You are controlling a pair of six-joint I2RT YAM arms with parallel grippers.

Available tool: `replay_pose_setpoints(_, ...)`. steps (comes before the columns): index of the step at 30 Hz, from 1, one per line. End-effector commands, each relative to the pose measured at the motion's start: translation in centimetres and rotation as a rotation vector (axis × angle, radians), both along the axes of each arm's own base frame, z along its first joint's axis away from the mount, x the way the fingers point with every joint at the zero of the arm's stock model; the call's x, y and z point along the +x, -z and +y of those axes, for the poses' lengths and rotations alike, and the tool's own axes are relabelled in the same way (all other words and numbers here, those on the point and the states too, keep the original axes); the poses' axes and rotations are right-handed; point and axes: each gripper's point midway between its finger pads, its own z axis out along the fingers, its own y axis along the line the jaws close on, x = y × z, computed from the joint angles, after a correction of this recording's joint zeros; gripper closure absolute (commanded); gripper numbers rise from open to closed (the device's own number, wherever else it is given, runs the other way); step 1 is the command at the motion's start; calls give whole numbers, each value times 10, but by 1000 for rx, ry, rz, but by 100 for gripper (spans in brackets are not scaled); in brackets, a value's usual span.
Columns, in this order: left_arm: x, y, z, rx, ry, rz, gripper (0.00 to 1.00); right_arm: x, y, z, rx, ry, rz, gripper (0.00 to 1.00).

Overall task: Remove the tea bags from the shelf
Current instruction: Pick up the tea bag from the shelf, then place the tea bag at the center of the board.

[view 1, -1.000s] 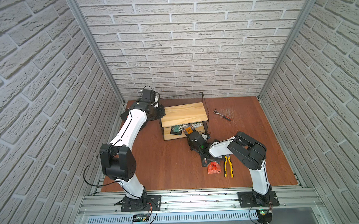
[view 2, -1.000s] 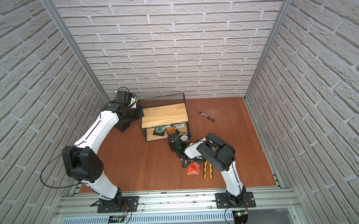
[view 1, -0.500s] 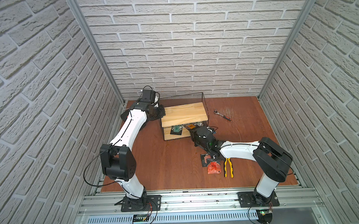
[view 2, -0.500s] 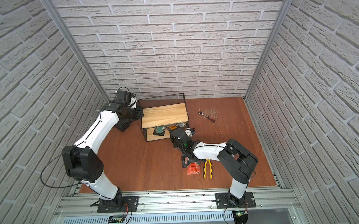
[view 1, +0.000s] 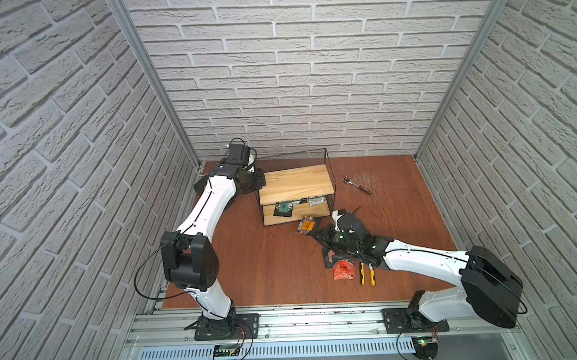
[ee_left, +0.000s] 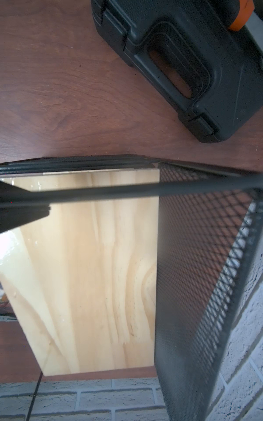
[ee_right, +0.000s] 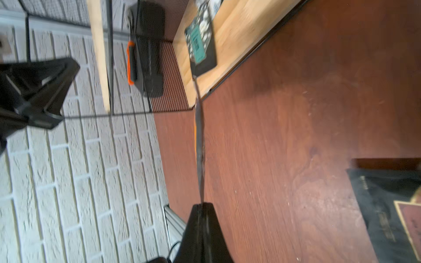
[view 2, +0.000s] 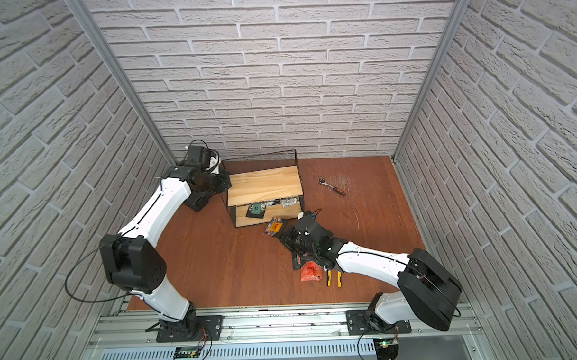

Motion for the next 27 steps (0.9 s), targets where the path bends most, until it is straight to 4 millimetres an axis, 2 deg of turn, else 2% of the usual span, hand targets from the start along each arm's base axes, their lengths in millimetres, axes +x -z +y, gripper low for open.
replay_pose_setpoints(1, 0, 4, 1, 7, 15, 19, 93, -38, -5, 28, -2, -315, -68, 97)
replay_pose_setpoints(7, 1, 5, 0, 9, 18, 25, 93, -70, -1, 74, -10, -572, -90, 97)
replay_pose_setpoints(16, 1, 6, 1, 18, 19, 32, 93, -74, 31, 130, -57, -737, -40, 97)
replay_pose_setpoints(19, 2, 6, 1, 20, 19, 30, 93, -72, 46, 142, -78, -757, -17, 97)
replay_pose_setpoints(27, 1, 6, 3, 29, 17, 32, 93, -62, 71, 147, -132, -724, 23, 97)
